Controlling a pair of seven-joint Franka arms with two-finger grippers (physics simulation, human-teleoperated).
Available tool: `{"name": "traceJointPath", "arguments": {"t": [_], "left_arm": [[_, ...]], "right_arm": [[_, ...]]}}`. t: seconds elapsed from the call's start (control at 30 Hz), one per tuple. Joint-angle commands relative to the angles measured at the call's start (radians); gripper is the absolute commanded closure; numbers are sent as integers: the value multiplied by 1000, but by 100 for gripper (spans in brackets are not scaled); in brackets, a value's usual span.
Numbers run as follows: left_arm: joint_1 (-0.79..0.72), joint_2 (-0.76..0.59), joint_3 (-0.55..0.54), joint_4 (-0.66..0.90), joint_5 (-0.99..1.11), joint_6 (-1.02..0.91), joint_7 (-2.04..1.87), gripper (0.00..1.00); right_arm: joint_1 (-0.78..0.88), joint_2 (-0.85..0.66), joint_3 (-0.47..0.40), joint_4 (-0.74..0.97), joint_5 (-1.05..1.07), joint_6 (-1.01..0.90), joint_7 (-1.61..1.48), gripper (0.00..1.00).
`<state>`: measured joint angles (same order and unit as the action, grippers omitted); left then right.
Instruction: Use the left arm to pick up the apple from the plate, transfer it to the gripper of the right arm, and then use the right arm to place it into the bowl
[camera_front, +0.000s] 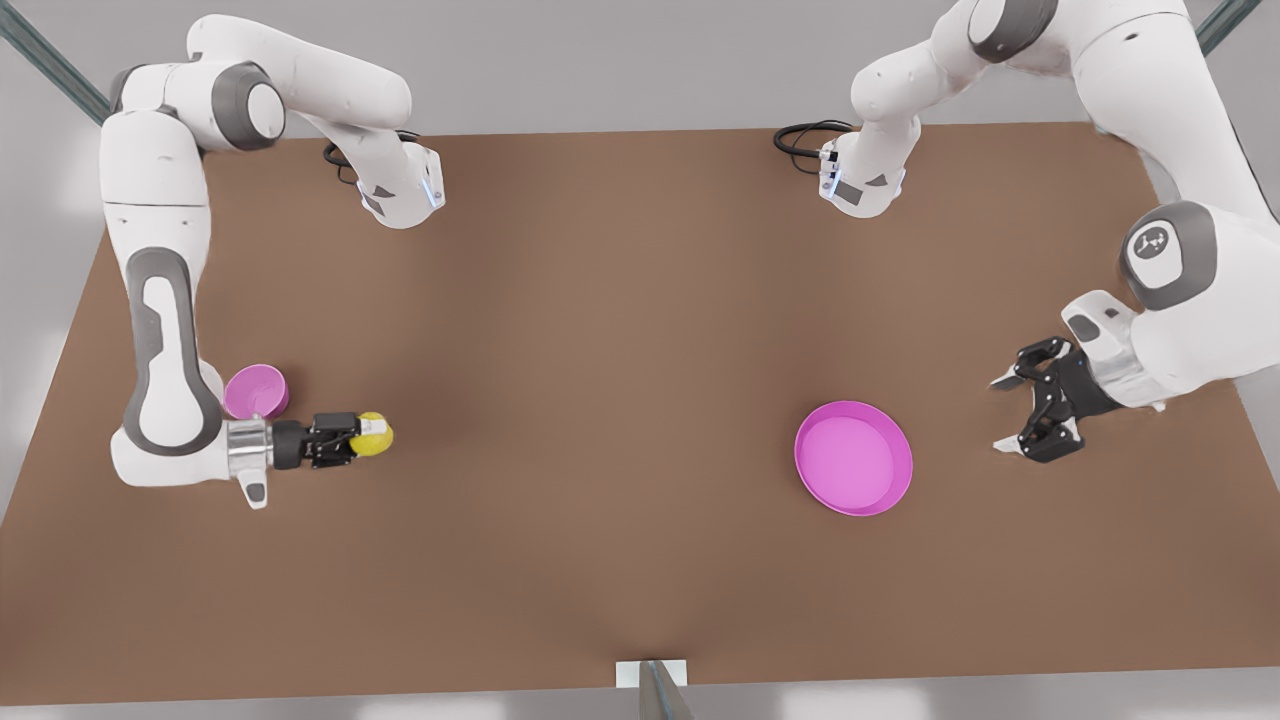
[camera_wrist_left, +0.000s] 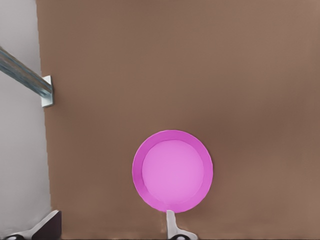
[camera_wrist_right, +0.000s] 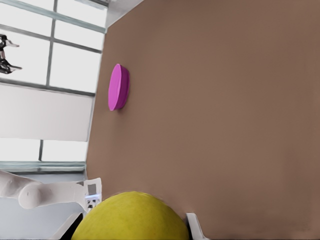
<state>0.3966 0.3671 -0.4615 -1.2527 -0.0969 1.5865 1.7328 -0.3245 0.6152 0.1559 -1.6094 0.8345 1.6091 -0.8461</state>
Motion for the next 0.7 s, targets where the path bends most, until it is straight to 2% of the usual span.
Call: {"name": "traceJointPath", "arguments": {"t": [0.0, 0.03, 0.07, 0.1, 0.13, 0.17, 0.33, 0.67], "left_arm": [[-8, -53, 59, 9, 189, -387, -1432, 0], [-152, -91, 231, -13, 178, -257, -1440, 0], [-409, -134, 504, -80, 128, -180, -1533, 0], [-470, -235, 550, -250, 109, -30, -1644, 0], [-463, -269, 546, -314, 105, 38, -1684, 0], [-414, -260, 515, -303, 101, 36, -1685, 0], [-429, -208, 512, -208, 106, -22, -1691, 0], [-441, -200, 512, -205, 108, -23, -1721, 0]], "right_arm": [[-24, -14, 1, 0, -178, -43, -137, 30], [-42, -20, 1, -1, -216, -41, -142, 30], [-47, -40, 1, -1, -267, -29, -151, 30], [-70, -46, 1, -1, -301, -26, -153, 30], [-90, -46, 1, -1, -327, -26, -159, 30], [-105, -54, 1, -1, -360, -15, -159, 30], [-156, -100, 1, -9, -534, -3, -174, 30], [-220, -134, 1, -107, -681, 97, -307, 30]]}}
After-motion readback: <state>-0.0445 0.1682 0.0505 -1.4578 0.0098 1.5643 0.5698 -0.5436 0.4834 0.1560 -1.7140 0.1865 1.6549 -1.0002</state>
